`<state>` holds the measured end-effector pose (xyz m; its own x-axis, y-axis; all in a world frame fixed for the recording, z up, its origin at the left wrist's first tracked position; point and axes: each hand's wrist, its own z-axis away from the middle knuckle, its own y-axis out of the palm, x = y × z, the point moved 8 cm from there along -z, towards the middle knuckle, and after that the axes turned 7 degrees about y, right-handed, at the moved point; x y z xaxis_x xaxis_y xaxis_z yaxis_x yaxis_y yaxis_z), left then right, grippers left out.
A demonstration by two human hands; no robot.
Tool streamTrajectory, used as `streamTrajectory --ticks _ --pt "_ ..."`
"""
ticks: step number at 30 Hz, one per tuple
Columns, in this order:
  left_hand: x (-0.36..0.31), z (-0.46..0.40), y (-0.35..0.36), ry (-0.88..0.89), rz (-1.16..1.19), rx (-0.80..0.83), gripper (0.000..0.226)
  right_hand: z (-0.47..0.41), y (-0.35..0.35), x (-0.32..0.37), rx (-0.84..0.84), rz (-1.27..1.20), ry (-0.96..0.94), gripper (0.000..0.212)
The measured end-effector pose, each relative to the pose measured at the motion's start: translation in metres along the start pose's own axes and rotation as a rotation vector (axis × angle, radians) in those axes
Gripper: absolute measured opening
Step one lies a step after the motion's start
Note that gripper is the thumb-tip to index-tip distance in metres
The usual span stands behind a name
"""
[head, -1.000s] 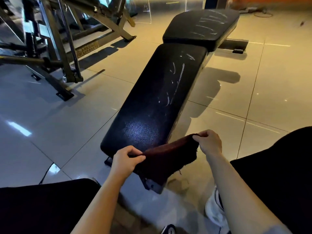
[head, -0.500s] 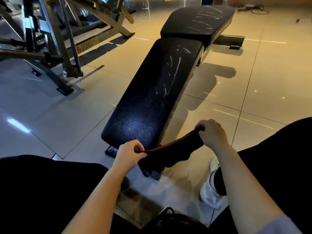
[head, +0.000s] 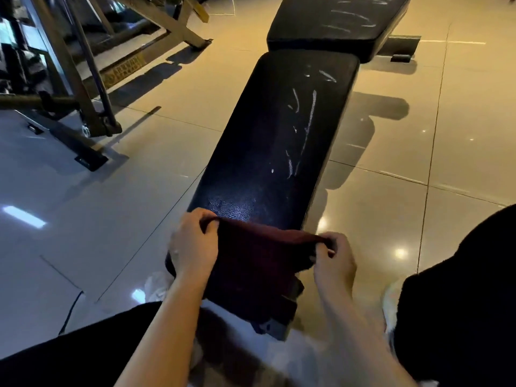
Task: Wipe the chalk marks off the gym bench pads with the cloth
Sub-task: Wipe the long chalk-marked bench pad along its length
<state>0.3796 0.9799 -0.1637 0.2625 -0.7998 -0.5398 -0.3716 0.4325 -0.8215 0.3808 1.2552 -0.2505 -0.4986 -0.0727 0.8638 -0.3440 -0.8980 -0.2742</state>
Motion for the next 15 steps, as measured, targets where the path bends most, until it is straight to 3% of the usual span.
streamTrajectory --ticks 8,13,15 --pt "-0.047 -0.072 0.057 0.282 0.272 -0.122 0.010 -0.023 0.029 0.014 -0.112 -0.238 -0.016 0.033" --pt "-0.027 -0.062 0.096 0.330 0.250 -0.085 0.043 -0.015 0.018 -0.003 -0.134 -0.370 0.032 0.018" --pt "-0.019 -0.044 0.100 0.343 0.178 -0.134 0.036 -0.011 0.013 -0.003 -0.154 -0.384 0.025 0.019"
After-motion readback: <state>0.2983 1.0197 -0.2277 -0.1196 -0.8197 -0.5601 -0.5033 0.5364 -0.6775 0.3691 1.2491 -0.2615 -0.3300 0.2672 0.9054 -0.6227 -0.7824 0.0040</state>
